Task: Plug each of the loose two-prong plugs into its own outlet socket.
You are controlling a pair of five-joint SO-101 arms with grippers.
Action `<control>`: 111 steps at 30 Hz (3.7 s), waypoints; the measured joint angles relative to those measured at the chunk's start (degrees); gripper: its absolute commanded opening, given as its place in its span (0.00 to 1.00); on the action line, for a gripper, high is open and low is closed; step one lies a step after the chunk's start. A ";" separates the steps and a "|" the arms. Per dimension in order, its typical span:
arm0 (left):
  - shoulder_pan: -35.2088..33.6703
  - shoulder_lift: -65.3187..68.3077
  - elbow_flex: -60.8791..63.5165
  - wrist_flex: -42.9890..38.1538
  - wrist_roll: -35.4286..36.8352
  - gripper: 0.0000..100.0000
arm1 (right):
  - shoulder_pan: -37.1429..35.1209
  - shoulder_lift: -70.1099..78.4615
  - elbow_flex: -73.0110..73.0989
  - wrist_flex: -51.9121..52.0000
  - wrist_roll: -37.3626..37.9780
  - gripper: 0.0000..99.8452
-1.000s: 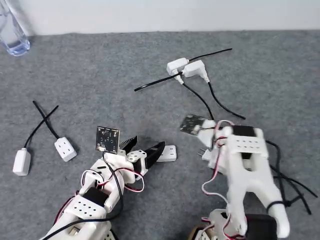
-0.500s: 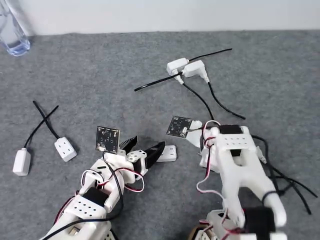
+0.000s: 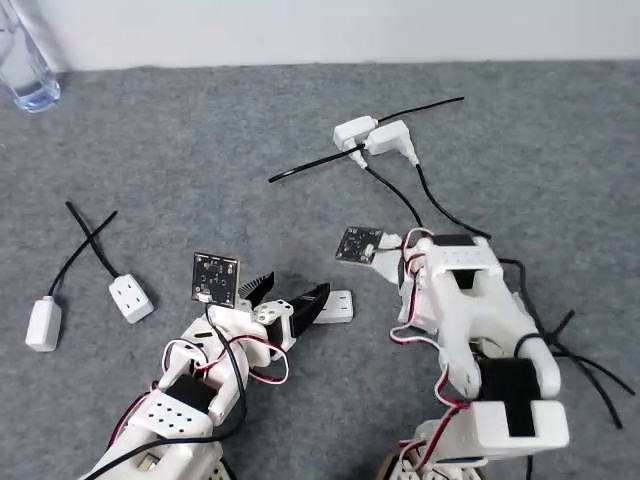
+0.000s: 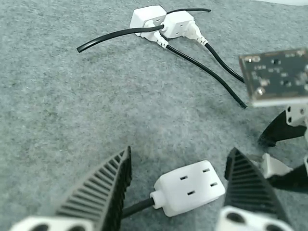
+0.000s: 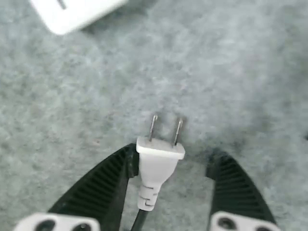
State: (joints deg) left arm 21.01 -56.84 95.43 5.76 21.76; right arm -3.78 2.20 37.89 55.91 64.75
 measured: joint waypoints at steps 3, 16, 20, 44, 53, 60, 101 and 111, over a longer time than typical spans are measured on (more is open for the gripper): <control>0.00 0.00 0.00 0.00 0.00 0.30 | 0.35 1.05 -1.67 -0.44 0.00 0.07; 0.00 0.00 0.00 0.00 0.00 0.30 | 0.26 0.44 -2.29 1.41 -0.09 0.01; 0.00 0.00 0.00 0.00 0.00 0.30 | -1.93 -5.54 -2.11 7.65 -2.81 0.01; 0.00 0.00 0.00 0.00 0.00 0.30 | -29.36 -23.82 -6.42 23.47 -23.03 0.01; -0.09 -0.62 -0.26 -0.53 0.44 0.30 | -30.51 -23.74 -13.54 29.63 -25.14 0.01; -0.09 -0.62 -0.26 -0.53 0.44 0.30 | -30.51 -23.74 -13.63 30.51 -26.37 0.01; -0.09 -0.09 -0.09 -0.18 0.00 0.30 | -5.45 -24.88 -6.42 25.58 -9.58 0.01; -0.09 -0.09 -0.09 -0.18 0.00 0.30 | 9.76 -24.88 2.46 17.23 4.92 0.03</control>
State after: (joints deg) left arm 20.92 -56.92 95.34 5.58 21.76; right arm 5.98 -22.68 40.35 73.14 69.67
